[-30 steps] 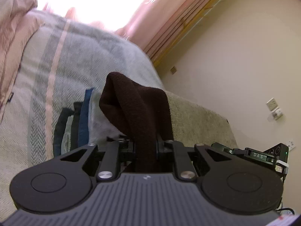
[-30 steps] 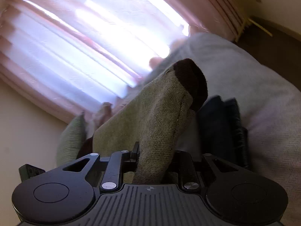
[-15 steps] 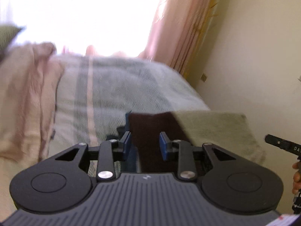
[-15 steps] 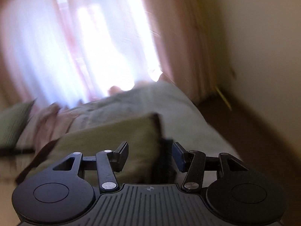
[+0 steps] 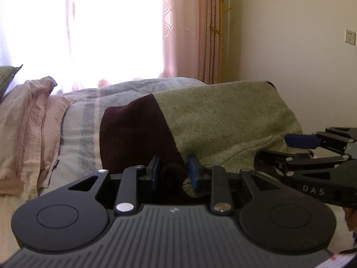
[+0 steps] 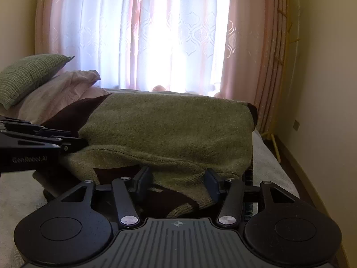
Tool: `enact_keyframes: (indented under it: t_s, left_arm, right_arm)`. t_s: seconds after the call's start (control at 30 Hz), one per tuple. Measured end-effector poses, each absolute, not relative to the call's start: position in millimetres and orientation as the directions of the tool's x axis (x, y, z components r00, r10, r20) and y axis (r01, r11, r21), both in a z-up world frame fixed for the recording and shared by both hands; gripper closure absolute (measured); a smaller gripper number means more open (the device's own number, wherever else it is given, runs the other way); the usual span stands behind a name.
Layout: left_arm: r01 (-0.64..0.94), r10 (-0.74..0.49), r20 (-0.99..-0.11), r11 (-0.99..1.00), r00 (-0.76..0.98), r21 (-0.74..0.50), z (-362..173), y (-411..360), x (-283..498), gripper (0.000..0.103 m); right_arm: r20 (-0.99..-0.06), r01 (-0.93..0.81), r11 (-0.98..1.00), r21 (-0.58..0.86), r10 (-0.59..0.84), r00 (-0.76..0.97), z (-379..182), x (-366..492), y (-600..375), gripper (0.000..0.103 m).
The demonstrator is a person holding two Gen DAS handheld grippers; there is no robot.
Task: Fold large clothes
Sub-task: 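Carry the sweater onto the clothes stack and open both grippers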
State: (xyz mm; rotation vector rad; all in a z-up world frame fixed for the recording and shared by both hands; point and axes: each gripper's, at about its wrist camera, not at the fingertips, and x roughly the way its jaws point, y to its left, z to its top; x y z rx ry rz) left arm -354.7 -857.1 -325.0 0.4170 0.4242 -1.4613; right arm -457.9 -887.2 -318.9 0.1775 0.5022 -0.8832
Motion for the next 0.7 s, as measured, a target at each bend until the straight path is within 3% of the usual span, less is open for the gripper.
enact_keyframes:
  t_s: [0.13,0.33,0.43,0.57,0.7]
  left_arm:
    - [0.995,-0.843,-0.533,0.100,0.071,-0.027,-323,-861,-353,0.076]
    - [0.985,-0.813,-0.570,0.166,0.116,-0.037,-273,-840,-365,0.075]
    - [0.980,-0.788,-0.603,0.195,0.127,-0.048,-238,-810,-373,0.070]
    - [0.971,-0.772,-0.625,0.222,0.120,-0.087,-191,-749,-388,0.044]
    - [0.960,-0.733,-0.670,0.254,0.113,-0.115,-155,-685,-404,0.037]
  right_arm:
    - [-0.510,0.778,0.625,-0.061,-0.690,0.514,-319,-446,-892,0.052]
    - [-0.517,0.798,0.590,0.121,-0.649,0.558,-264,-480,-881,0.050]
    - [-0.539,0.798,0.577,0.174,-0.623,0.567,-229,-505,-856,0.042]
    - [-0.575,0.780,0.583,0.229,-0.565,0.592,-192,-537,-811,0.035]
    - [-0.610,0.772,0.597,0.217,-0.534,0.585,-166,-560,-759,0.034]
